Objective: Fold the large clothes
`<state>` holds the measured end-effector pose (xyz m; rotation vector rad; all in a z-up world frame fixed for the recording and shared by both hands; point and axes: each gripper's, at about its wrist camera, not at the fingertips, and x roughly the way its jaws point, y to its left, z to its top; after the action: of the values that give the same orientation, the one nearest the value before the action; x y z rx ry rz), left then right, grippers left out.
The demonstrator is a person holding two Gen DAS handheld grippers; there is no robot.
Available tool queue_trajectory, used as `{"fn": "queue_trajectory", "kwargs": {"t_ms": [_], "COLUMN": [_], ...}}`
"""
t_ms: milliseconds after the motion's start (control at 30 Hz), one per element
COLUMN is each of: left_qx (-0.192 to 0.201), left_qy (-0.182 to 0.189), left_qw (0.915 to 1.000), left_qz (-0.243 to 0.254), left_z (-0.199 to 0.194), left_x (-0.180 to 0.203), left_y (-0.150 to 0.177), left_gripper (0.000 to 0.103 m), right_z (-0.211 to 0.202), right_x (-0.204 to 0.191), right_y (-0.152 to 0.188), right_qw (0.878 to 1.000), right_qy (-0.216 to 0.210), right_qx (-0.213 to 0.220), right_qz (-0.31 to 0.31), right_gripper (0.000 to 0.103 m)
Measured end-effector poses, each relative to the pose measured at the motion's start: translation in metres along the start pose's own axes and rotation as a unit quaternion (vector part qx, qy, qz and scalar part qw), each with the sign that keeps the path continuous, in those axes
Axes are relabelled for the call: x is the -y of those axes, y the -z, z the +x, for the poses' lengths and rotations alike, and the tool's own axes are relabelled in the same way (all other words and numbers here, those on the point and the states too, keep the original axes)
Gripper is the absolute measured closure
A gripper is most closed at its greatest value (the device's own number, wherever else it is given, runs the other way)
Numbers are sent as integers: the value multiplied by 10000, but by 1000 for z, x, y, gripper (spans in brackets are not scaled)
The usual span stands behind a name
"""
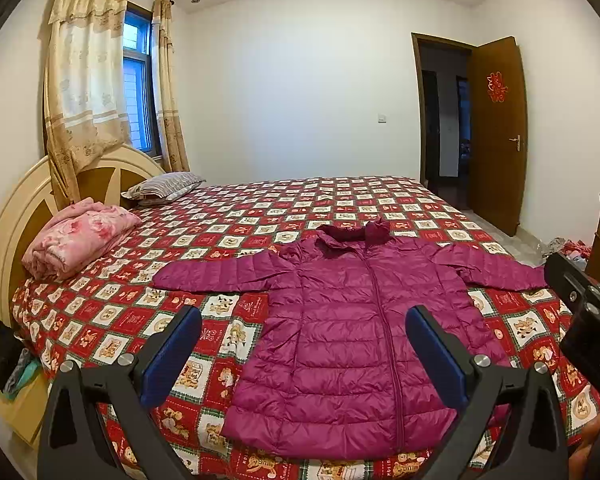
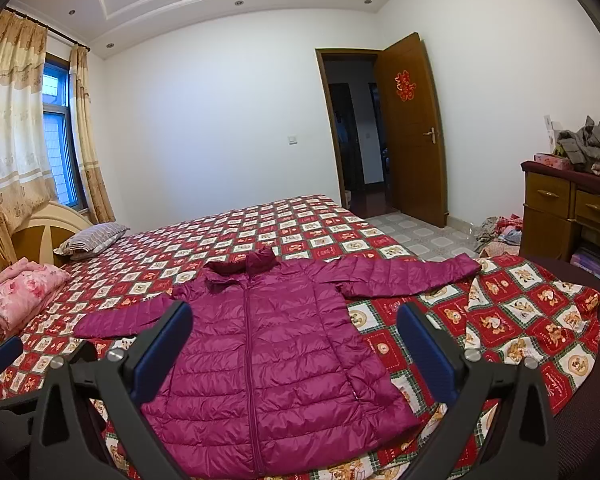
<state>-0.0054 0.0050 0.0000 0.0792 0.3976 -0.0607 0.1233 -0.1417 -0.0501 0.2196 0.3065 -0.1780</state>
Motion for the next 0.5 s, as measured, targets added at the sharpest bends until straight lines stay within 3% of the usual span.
{"fn": "queue_trajectory", "kwargs": {"t_ms": [500], "left_qx": [-28], "left_qy": [14], "left_qw": [10000], "left_qz": [0], "left_z": [0], "left_x": [2], "left_y": [3], "left_gripper": [1], "right_z": [0], "right_x": [0], "right_y": [0], "right_qw": [10000], "right_qy": [0], "right_qx": [2], "right_qz": [4], "right_gripper": [0]}}
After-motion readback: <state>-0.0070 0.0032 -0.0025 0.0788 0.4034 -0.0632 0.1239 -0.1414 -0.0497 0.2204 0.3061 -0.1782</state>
